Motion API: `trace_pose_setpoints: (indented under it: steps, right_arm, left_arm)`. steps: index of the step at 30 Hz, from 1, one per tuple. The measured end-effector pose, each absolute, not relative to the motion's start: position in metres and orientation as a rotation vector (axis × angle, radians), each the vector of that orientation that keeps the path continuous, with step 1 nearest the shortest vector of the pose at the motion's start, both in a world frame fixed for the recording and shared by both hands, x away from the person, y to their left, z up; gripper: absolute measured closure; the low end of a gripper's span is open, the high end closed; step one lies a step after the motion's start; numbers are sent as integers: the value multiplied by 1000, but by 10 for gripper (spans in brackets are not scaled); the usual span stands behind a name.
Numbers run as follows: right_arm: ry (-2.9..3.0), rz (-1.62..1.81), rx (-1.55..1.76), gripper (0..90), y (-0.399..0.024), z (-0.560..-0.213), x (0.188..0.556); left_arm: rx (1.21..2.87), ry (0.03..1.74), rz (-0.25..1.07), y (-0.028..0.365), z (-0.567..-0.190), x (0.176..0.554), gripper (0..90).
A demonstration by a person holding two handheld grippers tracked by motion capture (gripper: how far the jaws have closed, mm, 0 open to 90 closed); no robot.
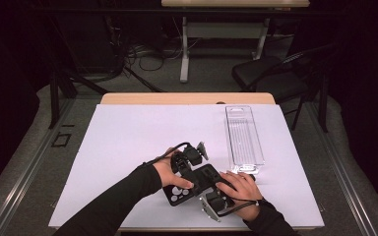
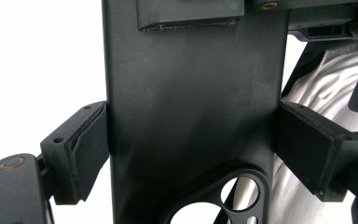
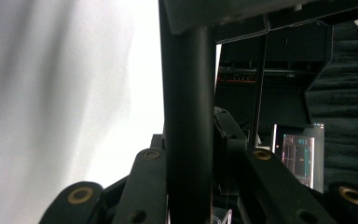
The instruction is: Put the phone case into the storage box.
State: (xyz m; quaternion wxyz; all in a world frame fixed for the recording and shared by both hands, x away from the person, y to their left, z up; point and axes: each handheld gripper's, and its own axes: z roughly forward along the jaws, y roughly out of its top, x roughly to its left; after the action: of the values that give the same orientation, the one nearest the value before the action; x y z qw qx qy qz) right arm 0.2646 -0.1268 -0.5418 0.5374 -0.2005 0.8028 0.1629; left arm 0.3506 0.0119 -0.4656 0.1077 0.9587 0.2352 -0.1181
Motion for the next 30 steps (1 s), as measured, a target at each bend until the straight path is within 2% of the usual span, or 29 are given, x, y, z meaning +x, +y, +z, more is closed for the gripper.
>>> trace_pose_setpoints:
  steps: [30]
  right_arm:
    - [1892, 391, -467, 862, -128, -541, 263]
  left_arm:
    - [2780, 717, -412, 15, -466, 353, 138]
